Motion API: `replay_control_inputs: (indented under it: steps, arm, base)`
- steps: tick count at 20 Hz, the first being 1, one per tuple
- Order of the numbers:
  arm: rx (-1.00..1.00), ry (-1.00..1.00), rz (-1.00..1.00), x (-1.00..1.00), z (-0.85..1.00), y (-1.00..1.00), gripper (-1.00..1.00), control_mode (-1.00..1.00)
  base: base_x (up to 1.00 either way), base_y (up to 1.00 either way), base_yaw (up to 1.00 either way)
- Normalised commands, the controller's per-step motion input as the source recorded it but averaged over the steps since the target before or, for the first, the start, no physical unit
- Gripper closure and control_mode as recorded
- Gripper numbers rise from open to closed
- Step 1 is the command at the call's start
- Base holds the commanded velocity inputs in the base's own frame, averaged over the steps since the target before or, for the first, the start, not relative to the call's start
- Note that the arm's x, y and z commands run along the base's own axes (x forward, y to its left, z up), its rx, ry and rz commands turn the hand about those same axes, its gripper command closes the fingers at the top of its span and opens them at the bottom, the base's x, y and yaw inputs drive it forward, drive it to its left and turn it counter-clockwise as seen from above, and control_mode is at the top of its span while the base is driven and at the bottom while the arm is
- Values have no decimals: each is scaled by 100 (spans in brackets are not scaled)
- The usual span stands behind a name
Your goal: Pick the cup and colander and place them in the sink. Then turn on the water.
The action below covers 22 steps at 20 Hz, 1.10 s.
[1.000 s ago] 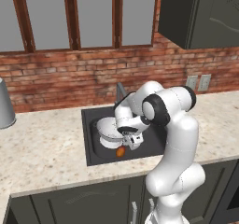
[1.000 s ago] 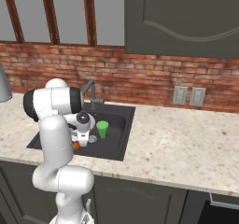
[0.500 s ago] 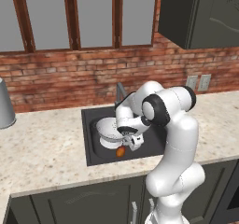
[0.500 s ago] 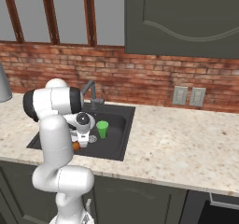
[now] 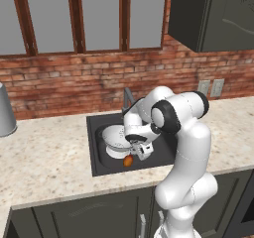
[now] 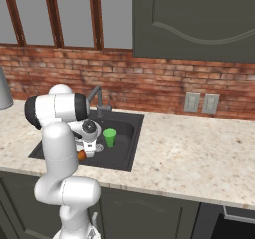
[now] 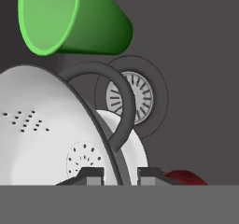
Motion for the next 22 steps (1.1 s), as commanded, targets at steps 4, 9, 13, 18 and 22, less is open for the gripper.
replay_control_inputs:
  steps: [4,9,13,18,22]
  arm:
    - [0,0,3,0,-6,0,100,-100]
    - [0,0,3,0,-1,0,100,-100]
    - [0,0,0,0,0,0,100,-100]
    - [0,0,0,0,0,0,100,-100]
    - [0,0,0,0,0,0,-100,-100]
  base:
    - [0,0,0]
    - [0,0,0]
    - [0,0,0]
    - [0,0,0]
    - [0,0,0]
